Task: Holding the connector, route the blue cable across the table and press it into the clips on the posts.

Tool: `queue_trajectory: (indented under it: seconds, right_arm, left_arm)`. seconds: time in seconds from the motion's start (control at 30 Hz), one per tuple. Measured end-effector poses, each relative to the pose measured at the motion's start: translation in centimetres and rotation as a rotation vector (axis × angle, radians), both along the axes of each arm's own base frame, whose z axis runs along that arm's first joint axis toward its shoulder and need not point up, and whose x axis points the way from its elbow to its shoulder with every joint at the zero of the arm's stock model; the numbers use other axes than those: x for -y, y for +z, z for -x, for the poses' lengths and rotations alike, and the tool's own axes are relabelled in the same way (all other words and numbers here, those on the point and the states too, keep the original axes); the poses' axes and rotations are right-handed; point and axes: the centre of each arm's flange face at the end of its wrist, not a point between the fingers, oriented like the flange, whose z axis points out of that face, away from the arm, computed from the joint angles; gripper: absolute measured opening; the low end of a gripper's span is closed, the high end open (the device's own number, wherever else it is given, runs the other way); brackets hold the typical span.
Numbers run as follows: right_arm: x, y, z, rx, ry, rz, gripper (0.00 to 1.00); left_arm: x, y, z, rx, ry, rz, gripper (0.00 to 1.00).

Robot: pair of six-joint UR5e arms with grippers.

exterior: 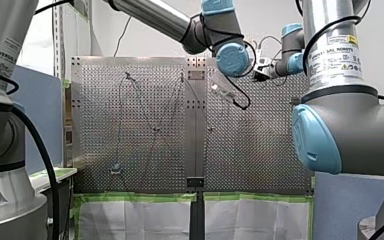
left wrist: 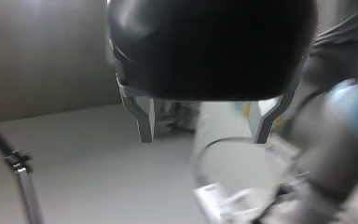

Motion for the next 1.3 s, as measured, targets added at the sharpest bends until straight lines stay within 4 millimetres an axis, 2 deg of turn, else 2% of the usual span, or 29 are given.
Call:
queue_trajectory:
  seconds: [0.1,0.17,0.6,0.8,1.3]
  right_arm:
    - [0.0,0.0,0.0,0.0,0.001,0.0,0.0]
    - [0.0,0.0,0.0,0.0,0.001,-0.001,0.0]
    - [0.0,0.0,0.0,-0.001,0.002,-0.001,0.0]
    - [0.1,0.0,0.2,-0.001,-0.003,0.0,0.0]
    - [0.2,0.0,0.4,-0.001,-0.007,0.002,0.0]
  left_arm:
    - [0.6,-2.8,0.9,-0.006,-0.035,-0.029,1.0]
    - [0.6,-4.3,0.7,-0.008,-0.043,-0.046,1.0]
    - [-1.4,-14.1,-3.9,-0.002,-0.028,-0.239,1.0]
    - [-3.3,-16.3,-5.9,0.018,-0.016,-0.304,1.0]
    - [-8.2,-19.6,-9.7,0.057,0.003,-0.376,1.0]
